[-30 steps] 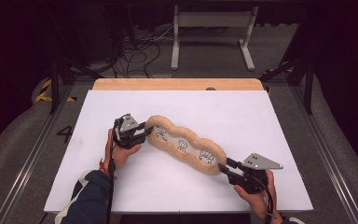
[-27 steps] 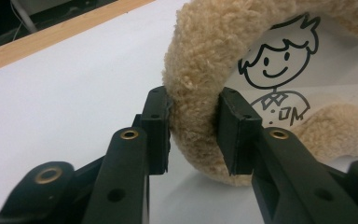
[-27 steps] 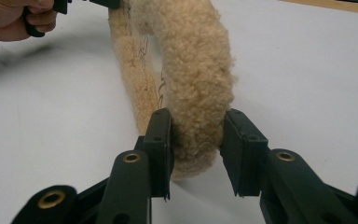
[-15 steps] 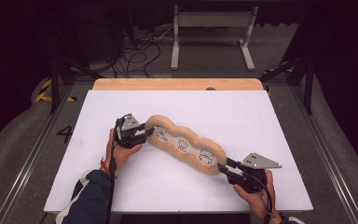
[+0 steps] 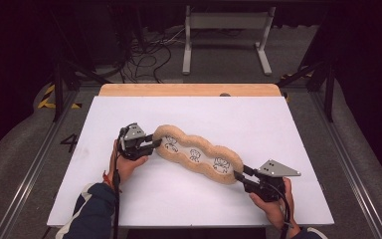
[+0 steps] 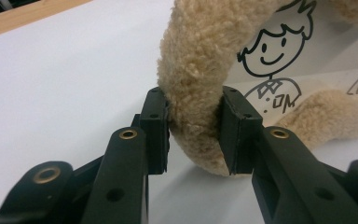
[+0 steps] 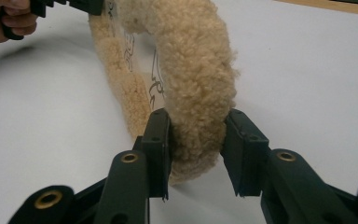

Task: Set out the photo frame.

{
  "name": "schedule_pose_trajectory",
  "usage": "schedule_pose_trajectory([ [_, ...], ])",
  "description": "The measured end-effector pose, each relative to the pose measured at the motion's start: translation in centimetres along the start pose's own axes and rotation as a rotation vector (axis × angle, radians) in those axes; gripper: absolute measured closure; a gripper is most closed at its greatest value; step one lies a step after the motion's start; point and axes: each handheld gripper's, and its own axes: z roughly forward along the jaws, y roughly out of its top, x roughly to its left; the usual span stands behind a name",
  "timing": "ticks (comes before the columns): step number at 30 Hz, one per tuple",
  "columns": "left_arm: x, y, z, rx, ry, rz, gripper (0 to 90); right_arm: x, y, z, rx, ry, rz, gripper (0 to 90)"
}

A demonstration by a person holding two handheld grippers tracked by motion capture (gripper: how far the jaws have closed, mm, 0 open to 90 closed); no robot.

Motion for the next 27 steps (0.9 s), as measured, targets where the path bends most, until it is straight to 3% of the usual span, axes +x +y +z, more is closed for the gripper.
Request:
schedule_pose_trajectory([
  [6,-0.5,-0.5,-0.8,0.005,-0.001,0.002,65.5,-0.8,0.3,0.5,0.001,-0.007,0.004,63.9],
  [9,-0.9,-0.7,-1.2,0.006,-0.005,-0.017,65.2,-1.1,0.4,0.7,0.003,-0.013,0.001,63.9],
  [10,-0.8,-0.8,-1.3,0.006,-0.003,-0.001,65.1,-1.2,0.5,0.8,0.002,-0.018,-0.003,63.9],
  [17,-1.4,-1.1,-1.9,0.008,-0.001,-0.005,64.0,-1.7,0.7,1.2,0.001,-0.023,0.0,63.6],
  [21,-1.5,-1.2,-1.8,-0.006,0.013,-0.004,62.8,-1.8,0.6,1.2,-0.002,-0.03,0.004,59.0],
  [24,-1.3,-1.2,-1.8,-0.036,0.025,-0.005,59.1,-1.8,0.5,1.0,-0.004,-0.041,0.018,53.5],
  [27,-1.2,-1.2,-1.8,-0.038,0.035,-0.02,52.9,-1.7,0.3,1.0,-0.004,-0.038,0.021,56.6],
])
